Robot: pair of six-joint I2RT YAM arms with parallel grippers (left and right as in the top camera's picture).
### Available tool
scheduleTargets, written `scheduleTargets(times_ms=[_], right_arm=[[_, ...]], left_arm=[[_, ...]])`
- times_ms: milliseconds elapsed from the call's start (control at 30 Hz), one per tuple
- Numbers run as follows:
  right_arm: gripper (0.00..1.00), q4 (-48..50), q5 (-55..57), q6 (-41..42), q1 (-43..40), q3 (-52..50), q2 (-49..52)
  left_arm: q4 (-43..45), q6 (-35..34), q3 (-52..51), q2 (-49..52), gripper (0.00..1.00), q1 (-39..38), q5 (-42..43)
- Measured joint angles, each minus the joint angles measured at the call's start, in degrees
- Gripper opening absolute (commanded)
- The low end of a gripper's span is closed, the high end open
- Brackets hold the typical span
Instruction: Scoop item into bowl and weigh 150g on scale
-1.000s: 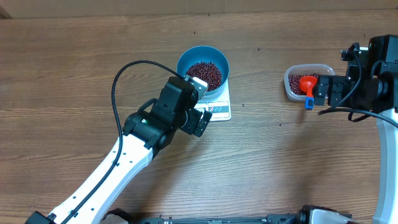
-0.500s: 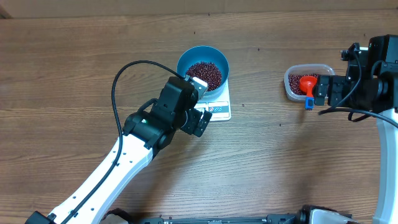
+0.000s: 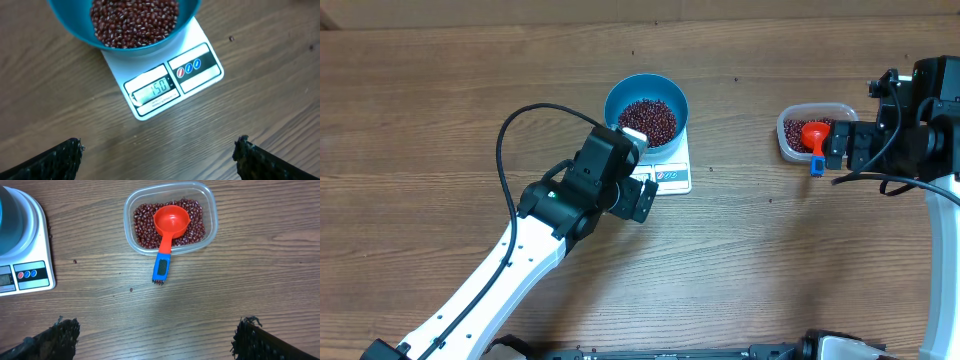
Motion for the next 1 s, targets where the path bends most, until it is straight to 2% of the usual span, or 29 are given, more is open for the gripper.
scheduleTargets(times_ms=[167, 267, 467, 667, 800, 1000], right_arm=[[1.0, 0.0, 0.0, 0.0, 0.0, 0.0, 0.0], [1.0, 0.0, 0.0, 0.0, 0.0, 0.0, 0.0], [1.0, 0.0, 0.0, 0.0, 0.0, 0.0, 0.0], [1.0, 0.0, 0.0, 0.0, 0.0, 0.0, 0.0], [1.0, 0.0, 0.0, 0.0, 0.0, 0.0, 0.0], [1.0, 0.0, 0.0, 0.0, 0.0, 0.0, 0.0]], left_arm=[[0.1, -8.3, -0.1, 3.2, 1.0, -0.2, -1.5], [1.7, -13.0, -0.5, 8.6, 0.99, -1.5, -1.9], [10.8, -19.2, -1.0, 19.6, 1.0, -4.5, -2.2], [10.1, -26.3, -1.2, 20.3, 0.99, -4.6, -4.1], [6.9, -28.7, -1.3, 20.3, 0.99, -4.8, -5.3], [7.7, -31.1, -1.3, 20.3, 1.0, -4.9, -5.7]])
